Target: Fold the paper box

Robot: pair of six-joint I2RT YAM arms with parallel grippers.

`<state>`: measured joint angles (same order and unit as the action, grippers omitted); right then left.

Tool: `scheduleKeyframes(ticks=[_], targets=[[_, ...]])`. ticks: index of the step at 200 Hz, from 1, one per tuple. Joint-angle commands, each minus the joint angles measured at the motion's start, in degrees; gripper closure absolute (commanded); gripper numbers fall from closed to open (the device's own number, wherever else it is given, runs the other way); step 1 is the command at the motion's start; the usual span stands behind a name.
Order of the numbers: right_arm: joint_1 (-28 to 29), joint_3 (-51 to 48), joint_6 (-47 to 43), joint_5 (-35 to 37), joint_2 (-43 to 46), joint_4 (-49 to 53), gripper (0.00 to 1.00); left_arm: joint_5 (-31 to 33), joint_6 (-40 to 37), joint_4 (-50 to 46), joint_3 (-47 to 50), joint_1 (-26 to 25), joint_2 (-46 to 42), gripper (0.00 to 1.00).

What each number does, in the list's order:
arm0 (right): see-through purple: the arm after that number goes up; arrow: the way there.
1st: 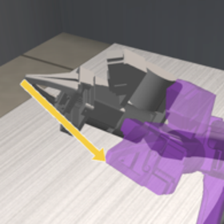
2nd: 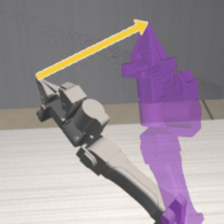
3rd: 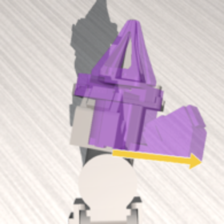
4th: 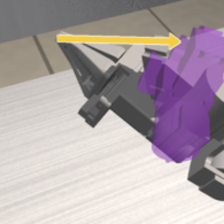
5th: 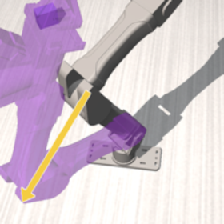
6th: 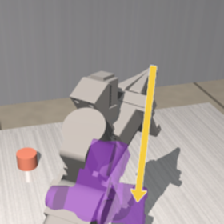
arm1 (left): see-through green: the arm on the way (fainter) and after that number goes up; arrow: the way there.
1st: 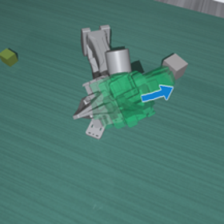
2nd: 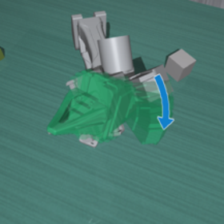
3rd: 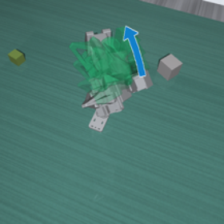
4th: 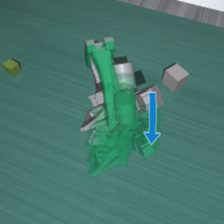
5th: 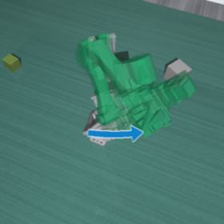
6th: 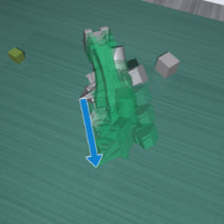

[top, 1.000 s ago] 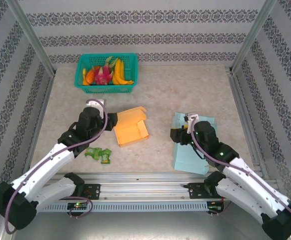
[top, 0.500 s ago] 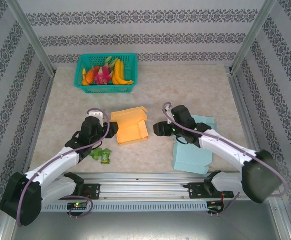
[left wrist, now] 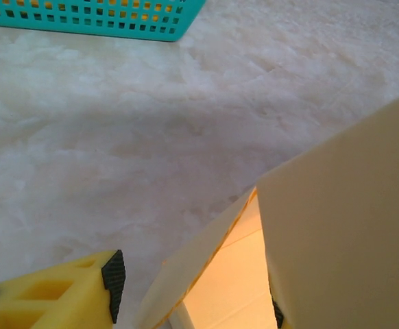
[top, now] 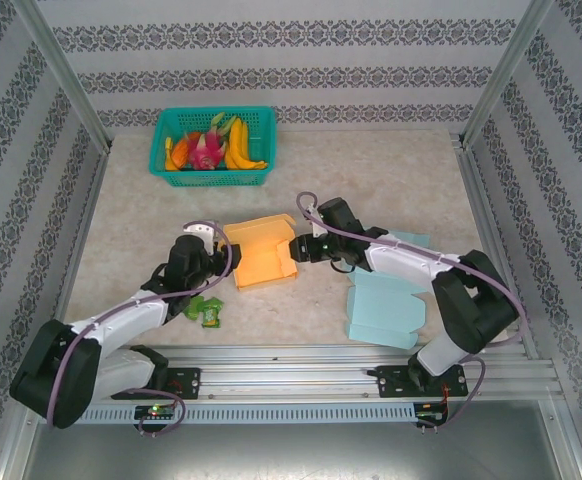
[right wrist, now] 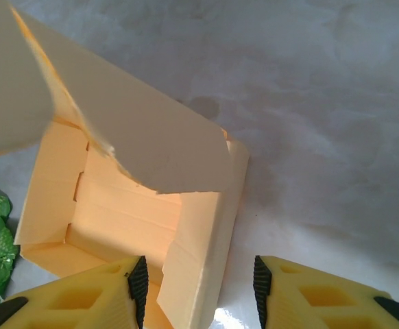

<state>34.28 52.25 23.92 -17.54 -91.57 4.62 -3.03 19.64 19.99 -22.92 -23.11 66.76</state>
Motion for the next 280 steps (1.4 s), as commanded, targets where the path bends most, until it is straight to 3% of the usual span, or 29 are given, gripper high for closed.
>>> scheduleKeyframes(ticks=[1,75,136,174,280], targets=[[0.61,1.46,0.46,-1.57,-1.30,-2.17,0.54,-0.87,-2.65,6.54,-2.38,0.61,1.06,0.41],[0.66,0.11,-0.28,-0.78,-3.84,-5.42,0.58,-3.89,-2.36,9.84,-3.70,0.60,6.13,0.53],[2.27,-0.03,-1.53,1.27,-7.04,-6.26,0.62,-3.50,0.25,10.07,-2.49,0.51,4.59,0.78],[3.49,-0.39,-3.82,4.03,-7.04,-5.84,0.69,-2.67,3.06,9.97,-1.94,0.40,4.43,0.85],[14.51,2.12,-19.19,33.61,-6.98,-0.44,0.85,-0.68,8.75,7.61,-0.35,-1.03,-0.31,0.88]])
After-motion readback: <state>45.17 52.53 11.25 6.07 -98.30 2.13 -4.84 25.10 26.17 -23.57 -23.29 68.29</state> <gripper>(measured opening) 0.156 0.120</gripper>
